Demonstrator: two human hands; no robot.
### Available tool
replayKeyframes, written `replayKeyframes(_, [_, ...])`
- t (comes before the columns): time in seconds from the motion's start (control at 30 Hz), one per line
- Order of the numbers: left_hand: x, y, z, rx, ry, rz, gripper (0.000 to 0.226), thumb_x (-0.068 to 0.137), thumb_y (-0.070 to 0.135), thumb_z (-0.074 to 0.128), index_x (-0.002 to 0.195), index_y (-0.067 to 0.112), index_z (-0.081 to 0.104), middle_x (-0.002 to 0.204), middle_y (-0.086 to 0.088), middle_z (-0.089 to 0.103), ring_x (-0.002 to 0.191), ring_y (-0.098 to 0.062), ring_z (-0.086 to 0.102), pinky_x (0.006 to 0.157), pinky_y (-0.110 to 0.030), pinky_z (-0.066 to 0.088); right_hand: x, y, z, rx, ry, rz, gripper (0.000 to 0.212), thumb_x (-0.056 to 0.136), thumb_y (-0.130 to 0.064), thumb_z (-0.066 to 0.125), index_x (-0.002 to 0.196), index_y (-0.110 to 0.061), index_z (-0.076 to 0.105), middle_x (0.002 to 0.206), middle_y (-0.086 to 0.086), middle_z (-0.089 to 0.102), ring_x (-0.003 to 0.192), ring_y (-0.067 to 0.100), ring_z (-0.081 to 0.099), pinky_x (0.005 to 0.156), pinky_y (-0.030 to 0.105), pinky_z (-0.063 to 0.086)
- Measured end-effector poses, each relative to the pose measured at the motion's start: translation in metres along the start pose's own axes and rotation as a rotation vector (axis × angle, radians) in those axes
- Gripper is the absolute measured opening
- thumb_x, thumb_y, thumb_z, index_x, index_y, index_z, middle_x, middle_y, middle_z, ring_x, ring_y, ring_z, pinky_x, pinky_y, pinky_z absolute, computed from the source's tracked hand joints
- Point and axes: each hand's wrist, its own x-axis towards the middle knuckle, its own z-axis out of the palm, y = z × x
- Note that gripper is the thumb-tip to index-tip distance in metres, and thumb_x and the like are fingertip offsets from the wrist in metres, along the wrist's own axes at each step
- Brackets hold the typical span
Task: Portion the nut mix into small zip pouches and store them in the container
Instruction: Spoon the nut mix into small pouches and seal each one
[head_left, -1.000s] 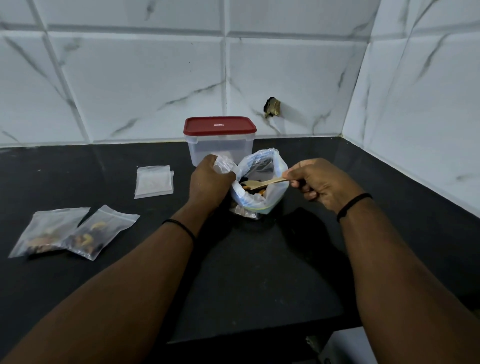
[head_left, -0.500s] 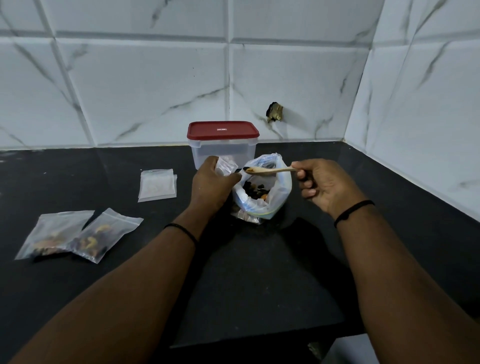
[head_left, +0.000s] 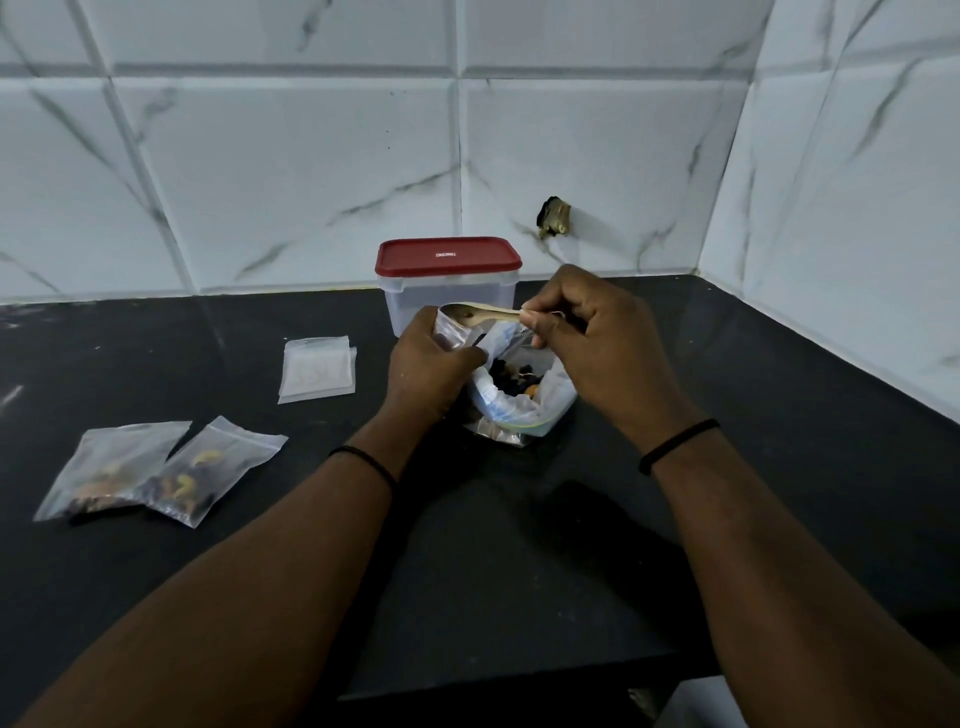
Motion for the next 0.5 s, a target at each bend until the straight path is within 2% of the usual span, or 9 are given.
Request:
replayKeyframes(0.07, [0.0, -0.001, -0.001, -0.024, 0.011, 0.011, 0.041, 0.069, 0.02, 0.079, 0.106, 0.018, 0.063, 0.097, 0.0, 0.072, 0.087, -0.019, 0.07, 0.079, -0.046, 0.06, 0.0, 0.001, -0.002, -0.023, 0.013, -0.085, 0.009, 0.09, -0.014, 0.072, 0.086, -0.008, 0.066, 0.081, -0.002, 0.07, 0.075, 0.017, 0.067, 0.07, 0.042, 0.057])
replayKeyframes(0.13, [0.0, -0.002, -0.001, -0.028, 0.013, 0.019, 0.041, 0.069, 0.022, 0.079, 0.106, 0.018, 0.063, 0.096, 0.001, 0.072, 0.088, -0.018, 0.07, 0.082, -0.047, 0.059, 0.001, 0.004, -0.004, -0.016, 0.038, -0.104, 0.009, 0.089, -0.015, 0.072, 0.086, -0.009, 0.066, 0.08, -0.003, 0.069, 0.076, 0.022, 0.067, 0.07, 0.047, 0.056])
replayKeyframes(0.2, [0.001, -0.002, -0.001, -0.023, 0.019, 0.025, 0.037, 0.071, 0.02, 0.079, 0.104, 0.018, 0.062, 0.094, 0.001, 0.071, 0.086, -0.018, 0.07, 0.082, -0.047, 0.059, 0.001, 0.006, -0.006, 0.032, 0.088, -0.11, 0.009, 0.09, -0.016, 0.07, 0.086, -0.009, 0.065, 0.079, -0.004, 0.067, 0.075, 0.022, 0.066, 0.069, 0.047, 0.056])
replayKeyframes(0.27, [0.002, -0.003, -0.001, -0.014, 0.029, 0.03, 0.034, 0.073, 0.018, 0.079, 0.102, 0.018, 0.061, 0.092, 0.0, 0.07, 0.084, -0.018, 0.069, 0.081, -0.046, 0.059, 0.001, 0.005, -0.008, 0.053, 0.168, -0.072, 0.008, 0.09, -0.016, 0.069, 0.085, -0.011, 0.064, 0.077, -0.006, 0.066, 0.073, 0.018, 0.066, 0.067, 0.038, 0.057])
replayKeyframes(0.33, [0.003, -0.003, -0.001, -0.01, 0.038, 0.027, 0.033, 0.075, 0.016, 0.078, 0.103, 0.018, 0.061, 0.094, 0.0, 0.07, 0.086, -0.018, 0.069, 0.081, -0.046, 0.059, 0.001, 0.009, -0.008, -0.025, 0.251, 0.042, 0.011, 0.09, -0.016, 0.069, 0.082, -0.014, 0.062, 0.071, -0.012, 0.063, 0.067, 0.006, 0.063, 0.06, 0.019, 0.05])
replayKeyframes(0.37, [0.003, -0.003, -0.001, -0.006, 0.045, 0.02, 0.034, 0.075, 0.016, 0.077, 0.105, 0.018, 0.061, 0.096, -0.001, 0.07, 0.087, -0.019, 0.069, 0.081, -0.047, 0.059, -0.001, 0.011, -0.008, -0.079, 0.275, 0.131, 0.012, 0.087, -0.017, 0.069, 0.078, -0.015, 0.061, 0.067, -0.013, 0.061, 0.063, 0.004, 0.06, 0.057, 0.015, 0.047])
replayKeyframes(0.43, [0.003, -0.003, -0.001, 0.007, 0.059, 0.012, 0.034, 0.076, 0.015, 0.076, 0.106, 0.018, 0.06, 0.097, -0.001, 0.07, 0.089, -0.018, 0.068, 0.082, -0.045, 0.059, -0.002, 0.016, -0.005, -0.118, 0.258, 0.335, 0.01, 0.08, -0.021, 0.064, 0.072, -0.017, 0.06, 0.063, -0.006, 0.064, 0.061, 0.01, 0.062, 0.059, 0.028, 0.053])
replayKeyframes(0.5, [0.002, -0.002, -0.002, 0.028, 0.058, 0.02, 0.033, 0.079, 0.015, 0.075, 0.107, 0.017, 0.059, 0.098, -0.001, 0.069, 0.089, -0.017, 0.068, 0.08, -0.04, 0.059, -0.003, 0.018, -0.001, -0.154, 0.178, 0.505, 0.009, 0.078, -0.024, 0.06, 0.072, -0.018, 0.06, 0.068, 0.0, 0.069, 0.068, 0.018, 0.065, 0.062, 0.033, 0.052])
